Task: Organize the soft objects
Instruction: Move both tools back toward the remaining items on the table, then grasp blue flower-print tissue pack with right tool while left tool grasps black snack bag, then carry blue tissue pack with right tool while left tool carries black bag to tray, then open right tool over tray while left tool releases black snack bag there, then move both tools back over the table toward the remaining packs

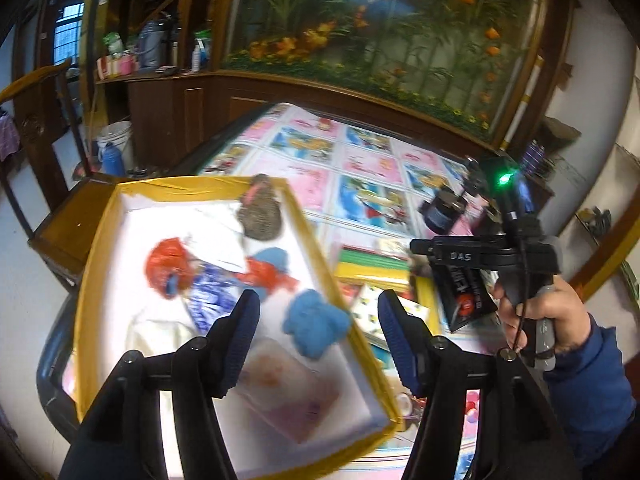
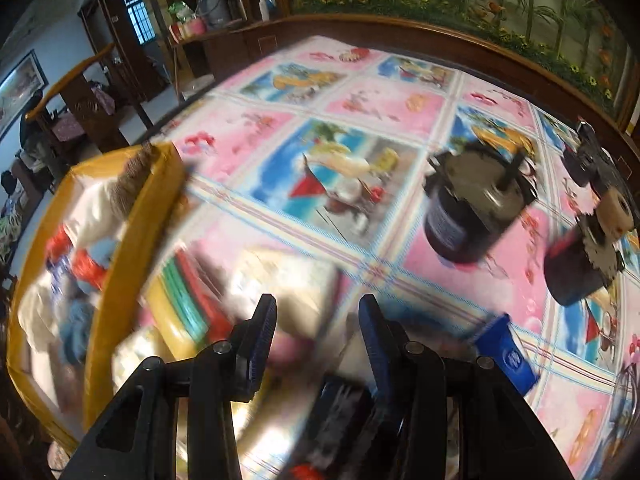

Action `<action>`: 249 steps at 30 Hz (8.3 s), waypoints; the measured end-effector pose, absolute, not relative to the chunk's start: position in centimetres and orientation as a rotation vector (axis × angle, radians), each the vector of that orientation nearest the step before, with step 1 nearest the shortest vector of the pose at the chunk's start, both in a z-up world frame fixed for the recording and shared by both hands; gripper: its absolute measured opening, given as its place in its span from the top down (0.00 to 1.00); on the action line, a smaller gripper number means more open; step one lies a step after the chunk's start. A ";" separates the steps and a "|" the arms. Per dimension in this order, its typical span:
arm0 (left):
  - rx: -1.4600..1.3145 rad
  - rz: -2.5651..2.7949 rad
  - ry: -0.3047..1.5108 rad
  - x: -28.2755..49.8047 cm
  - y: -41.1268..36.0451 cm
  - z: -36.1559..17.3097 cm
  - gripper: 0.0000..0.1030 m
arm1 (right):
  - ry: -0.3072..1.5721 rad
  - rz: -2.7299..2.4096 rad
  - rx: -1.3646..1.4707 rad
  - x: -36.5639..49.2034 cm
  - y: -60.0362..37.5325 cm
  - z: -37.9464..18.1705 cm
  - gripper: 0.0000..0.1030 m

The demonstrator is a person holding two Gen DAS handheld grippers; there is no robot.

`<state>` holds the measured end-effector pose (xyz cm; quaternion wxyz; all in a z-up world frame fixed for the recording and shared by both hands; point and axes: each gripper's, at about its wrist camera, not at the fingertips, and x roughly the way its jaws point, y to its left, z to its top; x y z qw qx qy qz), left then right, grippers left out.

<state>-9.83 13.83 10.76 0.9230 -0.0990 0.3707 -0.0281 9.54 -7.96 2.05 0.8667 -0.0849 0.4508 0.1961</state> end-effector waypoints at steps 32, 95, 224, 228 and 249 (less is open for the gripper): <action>0.187 -0.385 0.956 -4.2 -11.1 1.7 0.24 | 0.799 0.330 0.287 4.7 -26.6 3.0 0.44; -0.078 -0.247 0.810 -7.8 -3.1 4.7 0.61 | 0.741 0.331 0.060 2.0 -21.0 2.8 0.42; -0.448 0.237 0.705 -13.5 24.2 9.0 0.30 | 0.841 0.785 0.023 3.1 8.6 7.7 0.27; -0.425 0.234 0.697 -14.0 23.1 9.4 0.30 | 0.822 0.800 0.072 1.8 5.1 7.8 0.27; -0.221 -0.044 0.769 -9.1 9.6 9.4 0.30 | 0.733 0.615 0.462 1.0 -18.9 5.5 0.21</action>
